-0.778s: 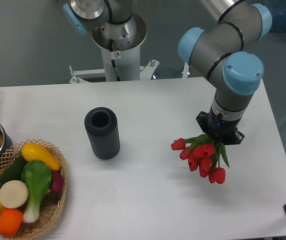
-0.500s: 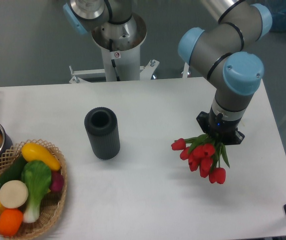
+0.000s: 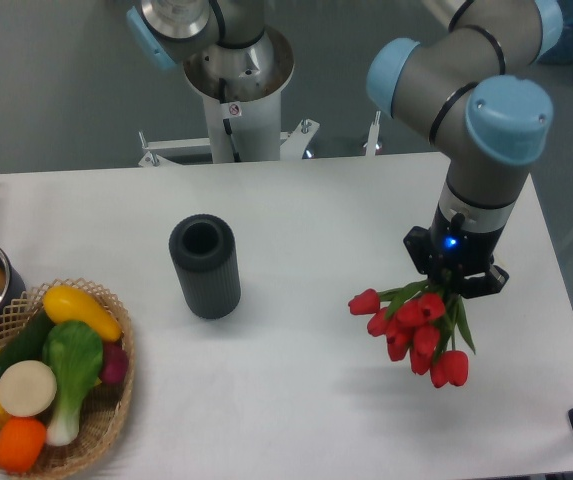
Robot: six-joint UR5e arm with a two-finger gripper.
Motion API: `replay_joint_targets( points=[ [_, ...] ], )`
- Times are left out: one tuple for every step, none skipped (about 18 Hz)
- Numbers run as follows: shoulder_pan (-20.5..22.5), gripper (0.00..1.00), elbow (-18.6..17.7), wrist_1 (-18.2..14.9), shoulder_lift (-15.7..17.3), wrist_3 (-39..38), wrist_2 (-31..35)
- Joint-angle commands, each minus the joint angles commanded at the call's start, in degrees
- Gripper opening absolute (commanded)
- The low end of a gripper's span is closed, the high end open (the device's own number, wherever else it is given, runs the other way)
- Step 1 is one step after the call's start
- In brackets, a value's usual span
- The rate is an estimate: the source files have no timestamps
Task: Insert the flowers into the vase
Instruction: 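Lift the held red tulip bunch up off the table surface, then carry the tulips over the black vase, raising stems above its rim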
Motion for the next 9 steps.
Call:
replay_joint_targets(
  points=[
    [-0.1,0.00,-0.4,0.0,0.8,-0.1,-2.4],
    [-0.2,0.00,-0.7,0.0,1.8,-0.4,-5.3],
    [-0.1,0.00,-1.0,-0.1,3.2,-0.5,-8.3],
    [0.0,0.00,-1.8,0.0,4.6,-1.1,-12.2],
    [0.4,0.00,-2.3,0.0,6.5,-1.9,-16.1],
    [0.8,0.00,-3.1,0.0,8.0,-2.6,-19.8],
    [1.3,0.00,-3.8,0.0,8.8,-3.4,-22.8],
    [1.8,0.00,-4.2,0.1,9.5,-4.4,-25.2],
    [2.4,0.00,-4.3,0.1,10.1,-5.4,-27.7]
  ],
)
